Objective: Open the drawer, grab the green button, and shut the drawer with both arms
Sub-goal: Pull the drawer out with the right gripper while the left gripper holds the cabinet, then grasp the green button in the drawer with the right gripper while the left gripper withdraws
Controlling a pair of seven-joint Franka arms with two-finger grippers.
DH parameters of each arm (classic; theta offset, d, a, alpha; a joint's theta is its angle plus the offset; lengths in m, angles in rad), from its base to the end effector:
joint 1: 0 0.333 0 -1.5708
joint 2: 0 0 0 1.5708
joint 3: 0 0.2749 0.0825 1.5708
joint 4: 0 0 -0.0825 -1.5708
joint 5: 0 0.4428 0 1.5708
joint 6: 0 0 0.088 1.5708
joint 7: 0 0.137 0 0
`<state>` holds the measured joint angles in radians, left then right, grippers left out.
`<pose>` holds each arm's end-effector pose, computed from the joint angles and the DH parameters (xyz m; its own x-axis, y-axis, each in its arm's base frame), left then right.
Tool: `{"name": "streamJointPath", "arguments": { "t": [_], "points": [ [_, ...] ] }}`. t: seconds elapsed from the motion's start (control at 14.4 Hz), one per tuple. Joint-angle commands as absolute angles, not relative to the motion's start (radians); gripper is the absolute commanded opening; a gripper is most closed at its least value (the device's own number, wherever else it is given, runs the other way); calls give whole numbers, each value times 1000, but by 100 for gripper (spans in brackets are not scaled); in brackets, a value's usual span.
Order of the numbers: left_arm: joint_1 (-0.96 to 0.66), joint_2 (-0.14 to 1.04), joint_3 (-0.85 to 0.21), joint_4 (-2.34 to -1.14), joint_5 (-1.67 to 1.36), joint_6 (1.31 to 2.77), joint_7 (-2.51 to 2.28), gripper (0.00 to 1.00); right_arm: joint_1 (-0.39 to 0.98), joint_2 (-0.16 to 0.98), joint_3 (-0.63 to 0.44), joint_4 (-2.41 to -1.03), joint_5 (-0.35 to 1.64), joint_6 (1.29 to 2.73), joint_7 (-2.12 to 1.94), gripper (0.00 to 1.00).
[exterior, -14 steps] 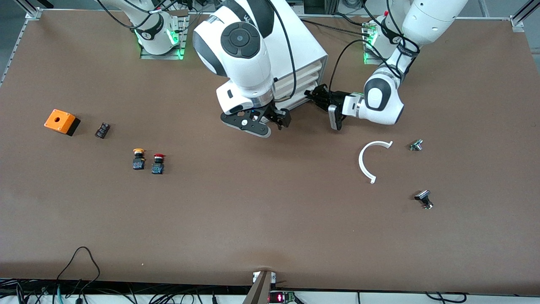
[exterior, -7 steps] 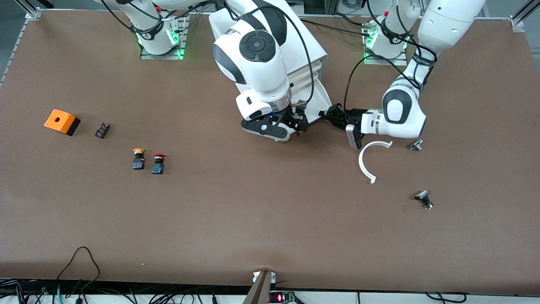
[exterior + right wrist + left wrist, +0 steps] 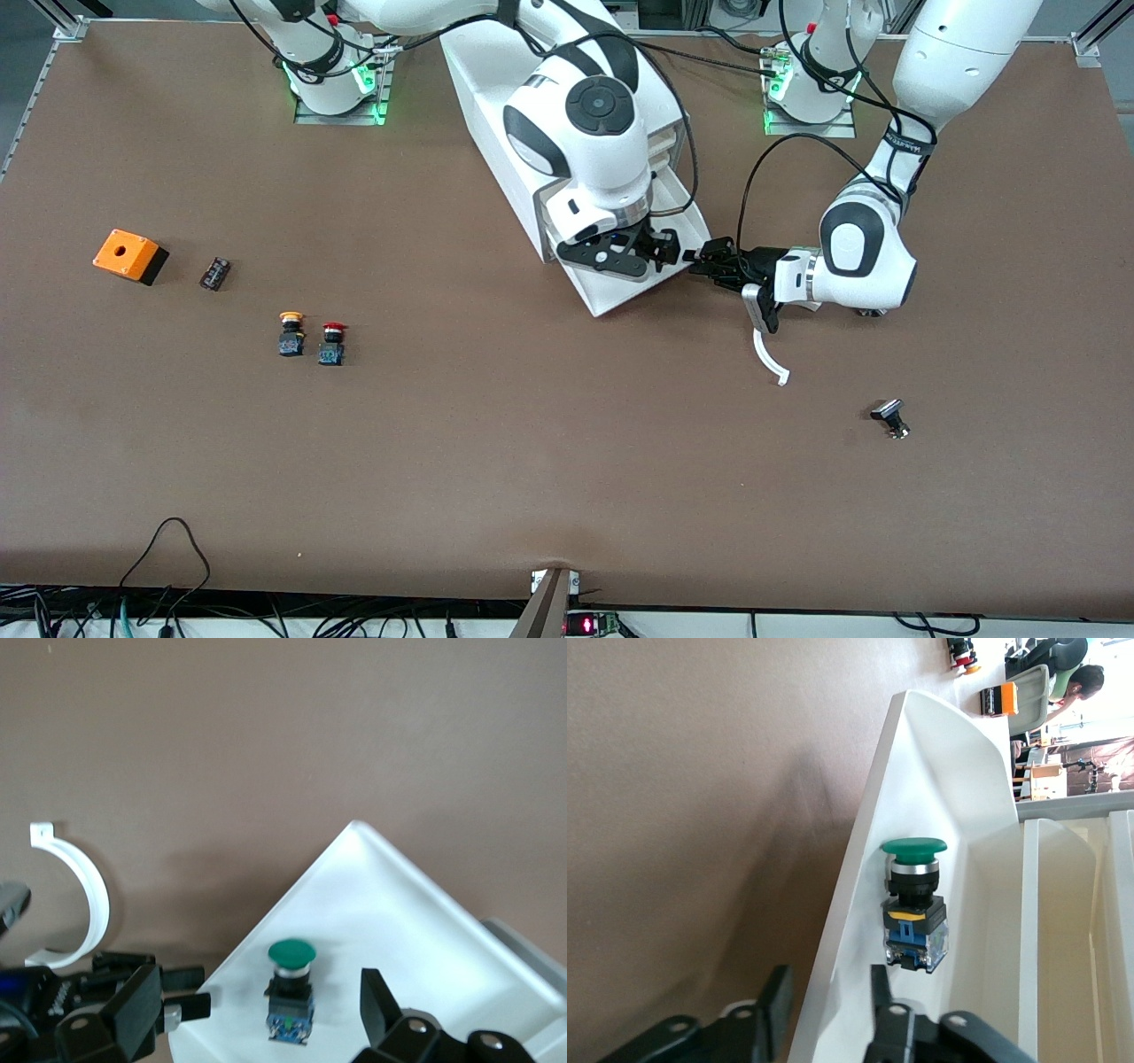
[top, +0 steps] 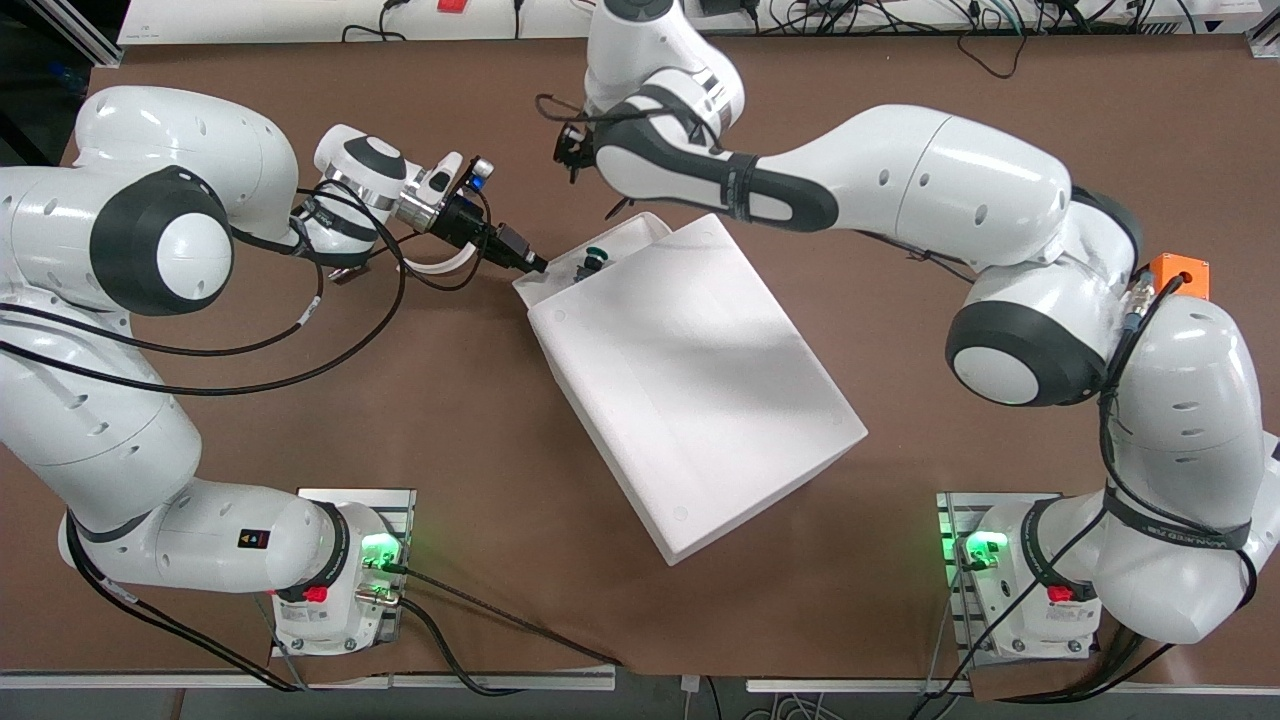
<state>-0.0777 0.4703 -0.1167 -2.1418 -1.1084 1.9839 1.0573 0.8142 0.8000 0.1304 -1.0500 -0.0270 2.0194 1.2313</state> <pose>0.5017 -0.1886 0.0689 0.9220 -0.3820 0.0637 -0.2459 -0.4504 0.8583 0.5018 0.6397 0.3058 0.9480 -0.3183 -0.0059 -0.3139 -0.9312 -0.1855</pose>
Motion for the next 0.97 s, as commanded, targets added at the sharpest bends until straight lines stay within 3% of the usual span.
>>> {"name": "streamJointPath", "arguments": {
  "t": [0.0,0.49,0.9],
  "points": [
    [-63,471,-114,-2123,-1085,1976,1023,99,862,853,121,-1009,-44,2034,1282,100],
    [-48,408,-109,-1988,-766,1902,665,99,920,890,121,-1100,-86,2045,1312,100],
    [-47,388,-120,-1734,-421,1706,188,99,931,919,121,-1101,-86,2103,1322,96]
  ]
}}
